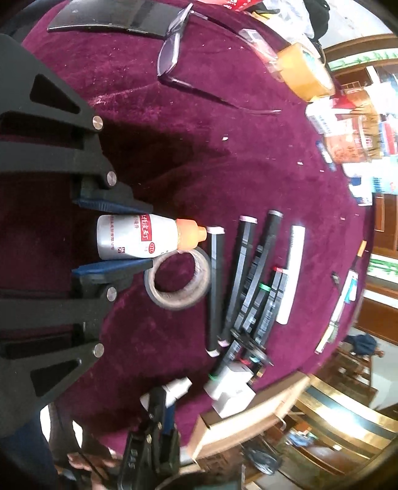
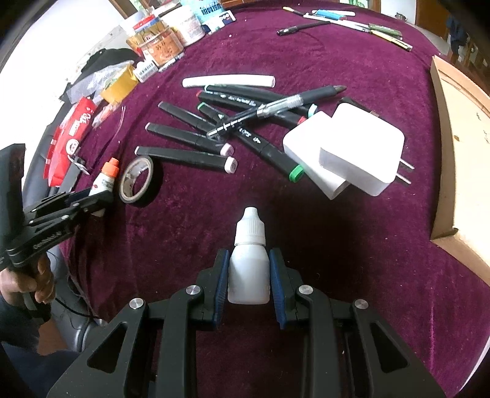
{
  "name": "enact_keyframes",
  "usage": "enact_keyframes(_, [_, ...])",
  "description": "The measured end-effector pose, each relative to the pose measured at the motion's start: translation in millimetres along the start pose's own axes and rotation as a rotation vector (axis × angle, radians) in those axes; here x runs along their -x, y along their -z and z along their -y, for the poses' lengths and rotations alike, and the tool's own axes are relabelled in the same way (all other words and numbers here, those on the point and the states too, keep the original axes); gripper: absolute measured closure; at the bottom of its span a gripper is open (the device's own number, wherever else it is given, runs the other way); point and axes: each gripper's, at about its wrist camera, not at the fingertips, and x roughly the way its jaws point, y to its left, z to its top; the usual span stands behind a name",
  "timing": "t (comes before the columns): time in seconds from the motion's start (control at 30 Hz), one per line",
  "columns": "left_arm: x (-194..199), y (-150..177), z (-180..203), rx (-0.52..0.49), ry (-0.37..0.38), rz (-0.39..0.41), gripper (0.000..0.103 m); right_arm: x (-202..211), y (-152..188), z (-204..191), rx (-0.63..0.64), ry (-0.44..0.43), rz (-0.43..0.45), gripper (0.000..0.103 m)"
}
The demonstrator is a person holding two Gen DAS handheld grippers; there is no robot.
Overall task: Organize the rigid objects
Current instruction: 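Carry both held bottles over to the cardboard tray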
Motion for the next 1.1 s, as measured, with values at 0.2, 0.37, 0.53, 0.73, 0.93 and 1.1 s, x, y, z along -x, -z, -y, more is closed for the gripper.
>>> enact_keyframes(0.2, [18, -17, 23, -0.04, 0.07, 0.04, 0.078, 17, -1, -1, -0.018, -0.032, 0.055, 0.08])
enact_keyframes(0.37, [27, -34, 59, -0.098, 0.15, 0.053, 0.078, 36, -1, 16, -0.082, -0.037, 0.104, 0.08])
enact_keyframes(0.53, [27, -49, 102, -0.177, 0.216, 0.046, 0.078, 60, 5, 43, -0.167, -0.029, 0.157, 0.08])
enact_keyframes(0.73, [27, -57, 160, -0.274, 0.284, 0.032, 0.078, 91, 20, 77, -0.256, -0.007, 0.219, 0.079])
enact_keyframes(0.93, [25, -62, 215, -0.349, 0.344, 0.006, 0.078, 122, 35, 112, -0.335, 0.016, 0.273, 0.079])
enact_keyframes(1.1, [21, -71, 264, -0.399, 0.372, 0.003, 0.078, 140, 43, 143, -0.379, 0.025, 0.306, 0.079])
